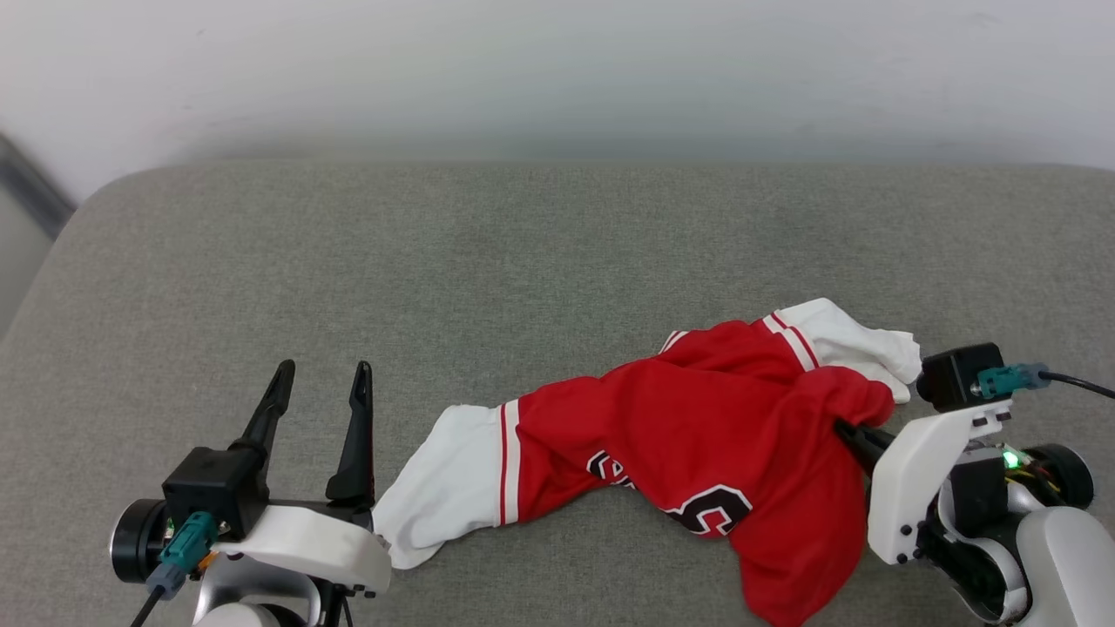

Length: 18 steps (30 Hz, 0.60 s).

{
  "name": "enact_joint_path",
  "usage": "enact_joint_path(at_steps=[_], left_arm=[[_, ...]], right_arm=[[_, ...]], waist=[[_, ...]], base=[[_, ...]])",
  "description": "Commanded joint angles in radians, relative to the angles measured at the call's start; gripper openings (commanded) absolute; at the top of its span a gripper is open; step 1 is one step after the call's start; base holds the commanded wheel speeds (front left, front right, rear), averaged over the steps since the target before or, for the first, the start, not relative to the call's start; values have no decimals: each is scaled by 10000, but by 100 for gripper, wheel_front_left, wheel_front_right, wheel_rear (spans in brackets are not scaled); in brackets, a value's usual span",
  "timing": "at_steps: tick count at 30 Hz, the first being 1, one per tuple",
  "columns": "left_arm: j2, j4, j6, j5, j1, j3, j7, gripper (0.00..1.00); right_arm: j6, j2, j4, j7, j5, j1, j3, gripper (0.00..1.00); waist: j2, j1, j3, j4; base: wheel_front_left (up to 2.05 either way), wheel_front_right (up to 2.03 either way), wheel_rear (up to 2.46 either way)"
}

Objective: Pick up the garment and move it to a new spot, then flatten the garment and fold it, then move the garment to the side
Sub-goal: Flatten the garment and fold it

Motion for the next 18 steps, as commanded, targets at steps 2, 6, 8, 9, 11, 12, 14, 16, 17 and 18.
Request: enact_joint_path(at_steps=[2, 6, 8, 9, 11, 12, 14, 16, 17, 18], left_arm=[[66, -46, 9, 6, 17, -2, 33, 100], [128, -104, 29, -23, 90, -20, 99, 100], [148, -121, 38, -55, 137, -20, 122, 100], [150, -112, 43, -64, 158, -25, 128, 100], [150, -84, 22, -106, 179, -45, 153, 100], [145, -59, 24, -99, 187, -47, 150, 100], [113, -42, 21, -143, 203, -76, 169, 100], [82, 9, -6, -173, 217, -122, 196, 100], [62, 29, -17, -194, 208, -144, 203, 100], [51, 67, -27, -193, 205, -152, 197, 100]], right_arm=[[-3, -98, -722, -93, -269, -95, 318, 0], [-3, -270, -2155, 89, -488, 298, 1417, 0], [-3, -449, -2785, 319, -431, 590, 2226, 0], [-3, -567, -3012, 468, -339, 747, 2668, 0], [-3, -772, -3361, 786, -136, 1126, 3562, 0], [-3, -853, -3432, 953, 11, 1325, 3971, 0], [-3, -990, -3388, 1222, 324, 1693, 4663, 0], [-3, -1117, -3062, 1491, 646, 2104, 5194, 0], [-3, -1113, -2878, 1566, 810, 2244, 5370, 0], [-3, -1191, -2597, 1646, 826, 2353, 5505, 0]], waist=[[0, 0, -129, -136], [0, 0, -254, -253], [0, 0, -295, -307], [0, 0, -319, -329], [0, 0, -340, -358], [0, 0, -369, -378], [0, 0, -391, -403], [0, 0, -432, -396], [0, 0, -436, -389], [0, 0, -449, -388]], base=[[0, 0, 0], [0, 0, 0], [0, 0, 0], [0, 0, 0], [0, 0, 0], [0, 0, 0], [0, 0, 0], [0, 0, 0], [0, 0, 0], [0, 0, 0]])
